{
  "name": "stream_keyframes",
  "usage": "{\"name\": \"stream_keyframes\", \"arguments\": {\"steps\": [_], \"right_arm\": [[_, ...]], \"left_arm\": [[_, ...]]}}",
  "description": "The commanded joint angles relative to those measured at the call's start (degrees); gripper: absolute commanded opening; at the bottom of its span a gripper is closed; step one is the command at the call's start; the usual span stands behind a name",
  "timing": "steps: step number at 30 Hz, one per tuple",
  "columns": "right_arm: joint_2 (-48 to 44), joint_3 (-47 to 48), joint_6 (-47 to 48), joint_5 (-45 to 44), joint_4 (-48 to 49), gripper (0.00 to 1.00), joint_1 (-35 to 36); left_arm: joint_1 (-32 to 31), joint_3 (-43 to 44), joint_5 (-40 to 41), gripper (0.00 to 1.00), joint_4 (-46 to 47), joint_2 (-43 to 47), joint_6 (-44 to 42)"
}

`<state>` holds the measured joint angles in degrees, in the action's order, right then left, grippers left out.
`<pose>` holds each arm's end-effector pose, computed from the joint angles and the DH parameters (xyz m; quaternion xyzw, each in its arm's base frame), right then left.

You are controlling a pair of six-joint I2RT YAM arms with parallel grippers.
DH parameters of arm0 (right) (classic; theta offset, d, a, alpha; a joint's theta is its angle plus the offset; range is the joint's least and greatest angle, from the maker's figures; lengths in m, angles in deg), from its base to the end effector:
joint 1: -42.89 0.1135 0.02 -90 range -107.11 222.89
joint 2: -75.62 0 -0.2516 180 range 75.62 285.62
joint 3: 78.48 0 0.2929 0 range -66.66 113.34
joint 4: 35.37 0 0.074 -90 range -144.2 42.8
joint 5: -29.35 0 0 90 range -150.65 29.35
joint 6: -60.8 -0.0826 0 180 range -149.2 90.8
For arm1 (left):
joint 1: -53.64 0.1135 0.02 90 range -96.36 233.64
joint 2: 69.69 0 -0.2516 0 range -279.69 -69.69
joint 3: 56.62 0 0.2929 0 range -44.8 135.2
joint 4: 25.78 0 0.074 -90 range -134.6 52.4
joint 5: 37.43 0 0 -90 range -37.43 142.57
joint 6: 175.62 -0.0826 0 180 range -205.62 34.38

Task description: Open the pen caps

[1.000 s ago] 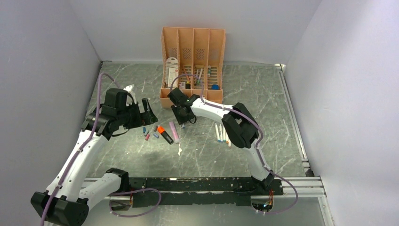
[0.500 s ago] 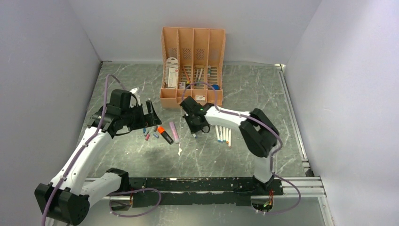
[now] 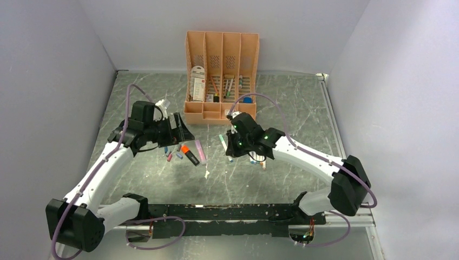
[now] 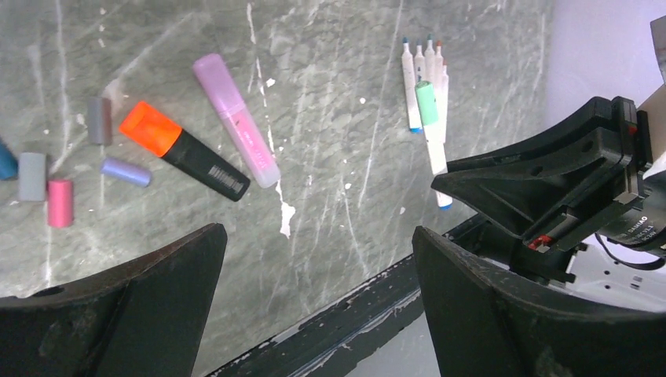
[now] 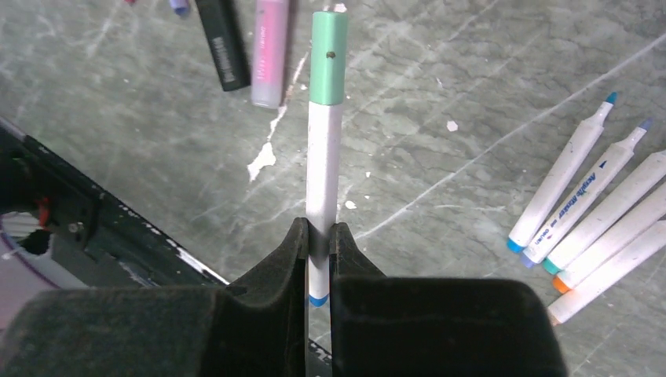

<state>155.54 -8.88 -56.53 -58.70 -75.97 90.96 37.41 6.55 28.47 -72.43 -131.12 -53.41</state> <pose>0.2404 0.2718 0.1872 -0.1752 0.9259 0.2172 0.2548 0.2769 -0.1157 0.2379 -0.0463 0.9056 -0.3297 0.2629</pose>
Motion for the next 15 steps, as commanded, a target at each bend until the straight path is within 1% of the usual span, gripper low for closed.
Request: {"name": "stream_keyframes", "arguments": {"steps": [1, 6, 9, 12, 15], "right_arm": [[-2.2, -1.6, -2.6, 2.4, 1.9, 0.00, -0.1], [-4.4, -3.1, -3.9, 3.2, 2.3, 0.00, -0.1], [-6.3, -3.9, -4.8, 3.5, 2.1, 0.00, 0.0], [-8.6, -4.8, -6.0, 4.5, 2.6, 0.00, 0.0], [-10.5, -5.6, -7.5, 6.3, 4.0, 0.00, -0.1]], "left_arm": [[-0.2, -0.6, -4.6, 1.00, 4.3, 1.1, 2.8], [-0.2, -2.4, -5.8, 1.00, 5.2, 4.0, 4.8], [-0.2, -4.8, -7.5, 1.00, 7.8, 6.0, 7.4], [-0.2, -8.8, -9.5, 1.00, 13.5, 9.4, 12.1], [-0.3, -14.9, -11.8, 1.00, 22.0, 13.3, 18.5]]}}
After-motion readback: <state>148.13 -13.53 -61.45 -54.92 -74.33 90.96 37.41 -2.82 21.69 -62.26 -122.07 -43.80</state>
